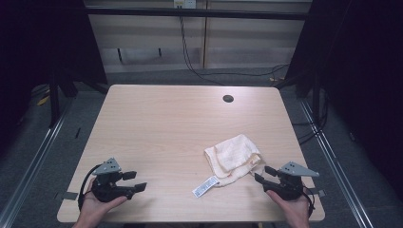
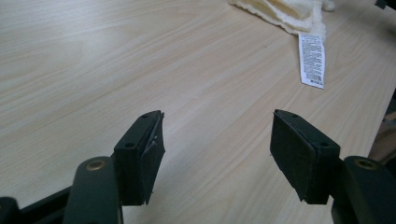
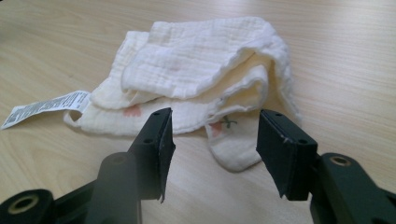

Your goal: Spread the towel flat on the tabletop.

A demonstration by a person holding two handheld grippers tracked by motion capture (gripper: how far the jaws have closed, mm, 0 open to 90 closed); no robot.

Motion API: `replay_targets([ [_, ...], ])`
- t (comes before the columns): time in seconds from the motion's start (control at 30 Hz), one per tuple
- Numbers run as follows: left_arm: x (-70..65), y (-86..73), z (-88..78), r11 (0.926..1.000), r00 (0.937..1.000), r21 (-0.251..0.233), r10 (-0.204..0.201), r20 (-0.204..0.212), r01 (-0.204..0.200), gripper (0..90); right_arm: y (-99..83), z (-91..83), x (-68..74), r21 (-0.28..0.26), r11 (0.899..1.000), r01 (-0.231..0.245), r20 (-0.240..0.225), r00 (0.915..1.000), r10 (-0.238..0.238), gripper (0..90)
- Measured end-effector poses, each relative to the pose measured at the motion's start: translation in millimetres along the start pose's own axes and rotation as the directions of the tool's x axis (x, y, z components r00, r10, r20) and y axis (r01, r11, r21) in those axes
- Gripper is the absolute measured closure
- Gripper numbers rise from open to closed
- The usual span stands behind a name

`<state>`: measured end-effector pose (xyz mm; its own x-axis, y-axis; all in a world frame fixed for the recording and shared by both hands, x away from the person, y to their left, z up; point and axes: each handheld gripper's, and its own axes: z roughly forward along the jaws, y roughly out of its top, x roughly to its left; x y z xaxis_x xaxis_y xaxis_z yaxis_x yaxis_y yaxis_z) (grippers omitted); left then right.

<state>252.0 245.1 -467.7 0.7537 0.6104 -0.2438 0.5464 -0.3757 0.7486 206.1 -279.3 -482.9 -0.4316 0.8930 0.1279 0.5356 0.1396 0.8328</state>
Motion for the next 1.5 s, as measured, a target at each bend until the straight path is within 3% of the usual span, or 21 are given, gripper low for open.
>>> replay_targets([
  [0.07, -1.1, 0.3, 1.2, 1.0000, 0.9999, 0.005, 0.006, 0.013, -0.007, 35.1, 0.3, -0.5, -0.7, -0.012, 1.000, -0.011, 0.015, 0.9998, 0.011, 40.6],
  [0.17, -1.2, 0.6, 2.4, 1.0000, 0.9998, 0.005, 0.008, 0.020, -0.009, 35.9, -0.2, -1.9, -1.8, -0.011, 0.999, -0.034, -0.008, 0.9994, 0.034, 40.0],
  [0.27, 2.2, 1.5, 3.3, 0.9996, 0.9989, -0.008, -0.027, 0.039, 0.028, 37.7, 0.2, -3.4, -3.3, 0.010, 0.998, -0.064, -0.032, 0.9974, 0.064, 39.6],
  [0.3, 2.7, 1.7, 3.3, 0.9991, 0.9982, -0.020, -0.035, 0.049, 0.036, 37.7, -0.1, -3.6, -3.3, 0.024, 0.998, -0.066, -0.061, 0.9959, 0.067, 39.9],
  [0.43, 2.4, 1.7, 1.3, 0.9991, 0.9987, -0.026, -0.031, 0.039, 0.032, 37.4, -1.7, -4.3, 1.7, 0.057, 0.997, -0.053, -0.097, 0.9936, 0.058, 39.5],
  [0.57, 0.7, 0.8, -1.0, 0.9998, 0.9996, -0.020, -0.007, 0.026, 0.008, 36.0, 0.0, -5.5, 4.0, 0.059, 0.997, -0.059, -0.093, 0.9936, 0.064, 37.2],
  [0.8, 1.3, 0.2, -4.9, 0.9993, 0.9998, -0.037, -0.007, 0.021, 0.007, 36.0, 5.7, -4.5, 10.1, 0.082, 0.996, -0.033, -0.101, 0.9940, 0.041, 39.7],
  [0.93, 1.1, 0.8, -3.4, 0.9995, 0.9997, -0.032, -0.008, 0.021, 0.008, 36.0, 18.4, -2.4, 9.6, 0.083, 0.996, 0.009, -0.111, 0.9938, 0.000, 42.2],
  [1.27, -0.1, -0.2, -2.6, 0.9997, 0.9998, -0.024, -0.005, 0.021, 0.005, 36.0, 49.3, 2.8, 1.7, 0.056, 0.997, 0.046, -0.108, 0.9934, -0.039, 42.5],
  [1.33, 0.8, -0.4, -3.2, 0.9997, 0.9998, -0.022, -0.002, 0.020, 0.002, 36.2, 54.3, 4.3, 1.0, 0.034, 0.998, 0.045, -0.089, 0.9952, -0.042, 40.6],
  [1.5, 0.9, -0.6, -3.1, 0.9998, 0.9998, -0.018, -0.001, 0.019, 0.002, 36.6, 66.3, 16.0, -2.1, 0.057, 0.996, 0.069, -0.082, 0.9946, -0.064, 35.0],
])
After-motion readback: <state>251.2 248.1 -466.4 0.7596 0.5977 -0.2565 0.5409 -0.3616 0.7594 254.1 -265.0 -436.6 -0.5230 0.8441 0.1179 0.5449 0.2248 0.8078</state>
